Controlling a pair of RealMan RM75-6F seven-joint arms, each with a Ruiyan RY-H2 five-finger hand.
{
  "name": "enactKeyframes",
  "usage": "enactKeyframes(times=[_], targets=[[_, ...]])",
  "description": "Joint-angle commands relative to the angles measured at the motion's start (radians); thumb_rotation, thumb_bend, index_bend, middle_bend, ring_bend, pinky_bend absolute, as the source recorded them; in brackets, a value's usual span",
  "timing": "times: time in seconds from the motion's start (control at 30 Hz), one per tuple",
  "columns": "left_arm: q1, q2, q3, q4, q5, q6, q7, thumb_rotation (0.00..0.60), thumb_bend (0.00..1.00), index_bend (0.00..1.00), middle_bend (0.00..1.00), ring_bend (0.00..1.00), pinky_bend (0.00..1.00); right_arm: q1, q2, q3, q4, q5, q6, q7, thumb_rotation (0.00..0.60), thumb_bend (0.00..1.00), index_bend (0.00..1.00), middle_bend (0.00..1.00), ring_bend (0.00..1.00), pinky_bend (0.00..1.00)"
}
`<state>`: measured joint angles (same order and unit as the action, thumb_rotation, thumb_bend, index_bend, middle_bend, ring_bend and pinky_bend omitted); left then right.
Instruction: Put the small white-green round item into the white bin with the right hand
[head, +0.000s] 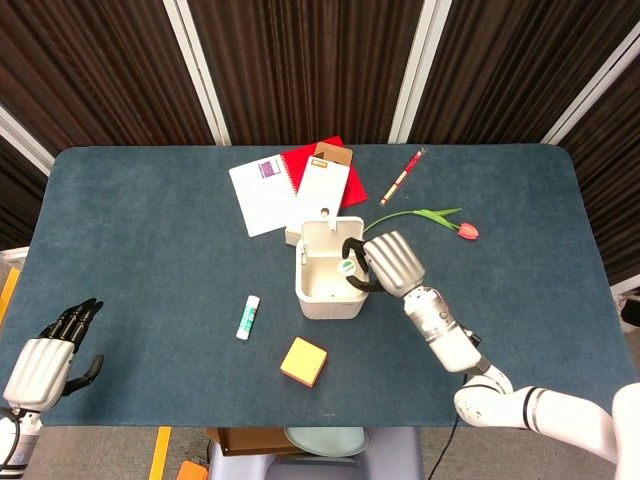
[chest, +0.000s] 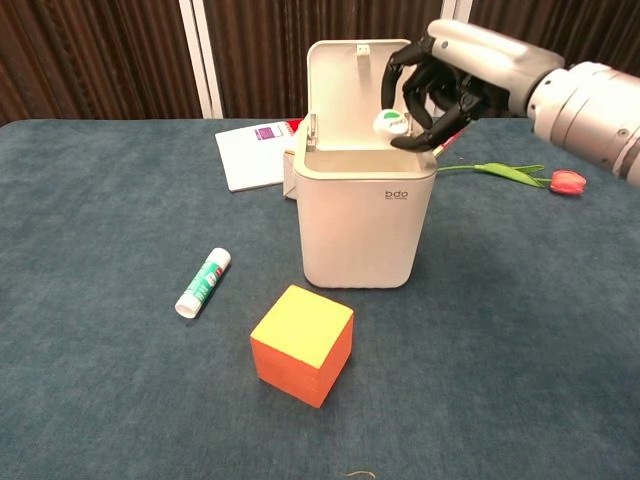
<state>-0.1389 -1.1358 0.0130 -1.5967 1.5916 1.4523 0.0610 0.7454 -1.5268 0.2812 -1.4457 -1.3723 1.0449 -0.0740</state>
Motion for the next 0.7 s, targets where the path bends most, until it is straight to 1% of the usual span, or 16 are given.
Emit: enactKeyframes(times=[0.03, 0.07, 0.13, 0.2, 0.23, 0.33, 0.53, 0.6, 0.7], targets=[[0.001, 0.001, 0.000, 0.000, -0.001, 0.001, -0.003, 0.600, 0.42, 0.04, 0.08, 0.12, 0.36, 0.009, -0.022, -0.018, 0.038, -0.029, 0.009, 0.021, 0.600, 0.42, 0.80, 0.83, 0.94, 0.98], [0.001, 0.001, 0.000, 0.000, -0.001, 0.001, -0.003, 0.600, 0.42, 0.04, 0.08, 0.12, 0.36, 0.009, -0.025, -0.021, 0.046, -0.035, 0.012, 0.025, 0.600, 0.42, 0.79, 0.83, 0.94, 0.98], [0.001, 0.001, 0.000, 0.000, -0.001, 0.002, -0.004, 0.600, 0.42, 0.04, 0.08, 0.12, 0.36, 0.010, -0.027, -0.023, 0.053, -0.039, 0.015, 0.029, 0.600, 0.38, 0.76, 0.83, 0.94, 0.98], [0.002, 0.002, 0.000, 0.001, 0.000, 0.003, -0.005, 0.600, 0.42, 0.04, 0.08, 0.12, 0.36, 0.011, -0.032, -0.027, 0.066, -0.048, 0.022, 0.038, 0.600, 0.30, 0.70, 0.83, 0.94, 0.98], [0.002, 0.002, -0.001, 0.000, 0.000, 0.005, -0.006, 0.600, 0.42, 0.04, 0.08, 0.12, 0.36, 0.011, -0.036, -0.032, 0.076, -0.055, 0.027, 0.048, 0.600, 0.23, 0.66, 0.83, 0.94, 0.98], [0.002, 0.002, -0.001, 0.001, 0.000, 0.005, -0.007, 0.600, 0.42, 0.04, 0.08, 0.12, 0.36, 0.007, -0.029, -0.046, 0.082, -0.084, 0.047, 0.068, 0.600, 0.13, 0.55, 0.83, 0.94, 0.98], [0.001, 0.000, 0.000, 0.001, 0.000, 0.001, -0.001, 0.600, 0.42, 0.04, 0.08, 0.12, 0.36, -0.003, -0.009, -0.057, 0.073, -0.108, 0.082, 0.086, 0.600, 0.09, 0.38, 0.83, 0.94, 0.98], [0.000, -0.001, 0.000, 0.001, 0.000, -0.001, 0.001, 0.600, 0.42, 0.04, 0.08, 0.12, 0.36, -0.011, 0.003, -0.059, 0.061, -0.112, 0.095, 0.088, 0.600, 0.09, 0.36, 0.83, 0.94, 0.98], [0.000, -0.002, 0.000, 0.002, -0.003, -0.004, 0.002, 0.600, 0.42, 0.04, 0.08, 0.12, 0.36, -0.027, 0.029, -0.060, 0.036, -0.118, 0.123, 0.084, 0.600, 0.09, 0.35, 0.83, 0.94, 0.98]])
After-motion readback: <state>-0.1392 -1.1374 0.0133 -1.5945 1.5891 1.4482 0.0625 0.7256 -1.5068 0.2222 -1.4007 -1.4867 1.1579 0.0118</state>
